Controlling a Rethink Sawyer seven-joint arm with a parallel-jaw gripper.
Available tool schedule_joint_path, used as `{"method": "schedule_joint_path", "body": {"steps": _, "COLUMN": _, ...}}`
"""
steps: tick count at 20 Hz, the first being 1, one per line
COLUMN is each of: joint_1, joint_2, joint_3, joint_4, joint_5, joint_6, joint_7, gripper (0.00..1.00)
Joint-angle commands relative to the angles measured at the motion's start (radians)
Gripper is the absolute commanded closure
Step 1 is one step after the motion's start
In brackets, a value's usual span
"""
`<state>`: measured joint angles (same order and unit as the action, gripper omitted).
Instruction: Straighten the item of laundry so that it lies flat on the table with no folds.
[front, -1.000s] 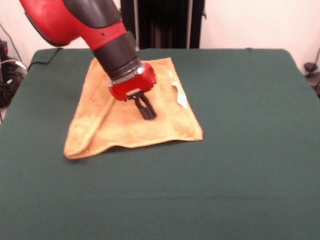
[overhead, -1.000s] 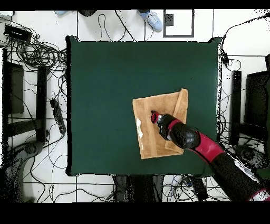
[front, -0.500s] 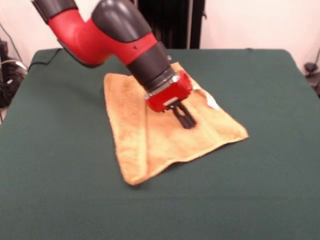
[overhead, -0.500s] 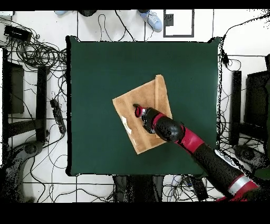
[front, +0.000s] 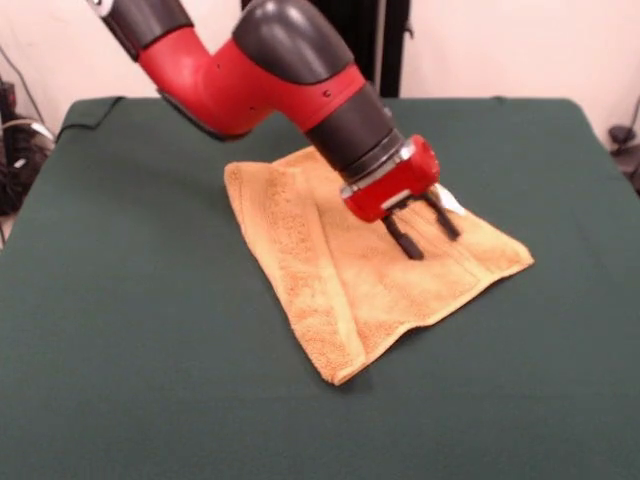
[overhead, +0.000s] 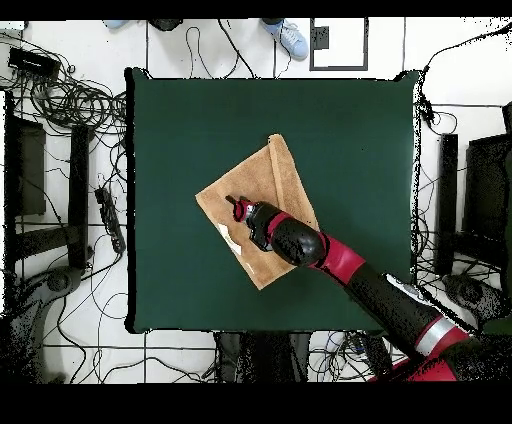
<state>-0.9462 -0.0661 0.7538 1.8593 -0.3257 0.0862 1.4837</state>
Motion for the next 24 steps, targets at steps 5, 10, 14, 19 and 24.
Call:
{"method": "schedule_joint_path", "body": {"steps": 5, "joint_1": 0.177, "joint_2": -0.035, "joint_3": -0.186, "joint_4": -0.049, "joint_5": 0.132, "joint_6": -0.07, "joint_7": 0.282, "gripper": 0.0}}
{"method": "schedule_joint_path", "body": {"steps": 10, "joint_1": 0.199, "joint_2": -0.066, "joint_3": -0.217, "joint_4": -0.045, "joint_5": 0.154, "joint_6": -0.086, "joint_7": 0.271, "gripper": 0.0}}
{"method": "schedule_joint_path", "body": {"steps": 14, "joint_1": 0.202, "joint_2": -0.111, "joint_3": -0.244, "joint_4": -0.031, "joint_5": 0.145, "joint_6": -0.086, "joint_7": 0.251, "gripper": 0.0}}
{"method": "schedule_joint_path", "body": {"steps": 19, "joint_1": 0.271, "joint_2": -0.324, "joint_3": -0.41, "joint_4": 0.014, "joint_5": 0.121, "joint_6": -0.067, "joint_7": 0.241, "gripper": 0.0}}
{"method": "schedule_joint_path", "body": {"steps": 24, "joint_1": 0.383, "joint_2": -0.453, "joint_3": -0.61, "joint_4": -0.014, "joint_5": 0.107, "joint_6": -0.025, "joint_7": 0.221, "gripper": 0.0}}
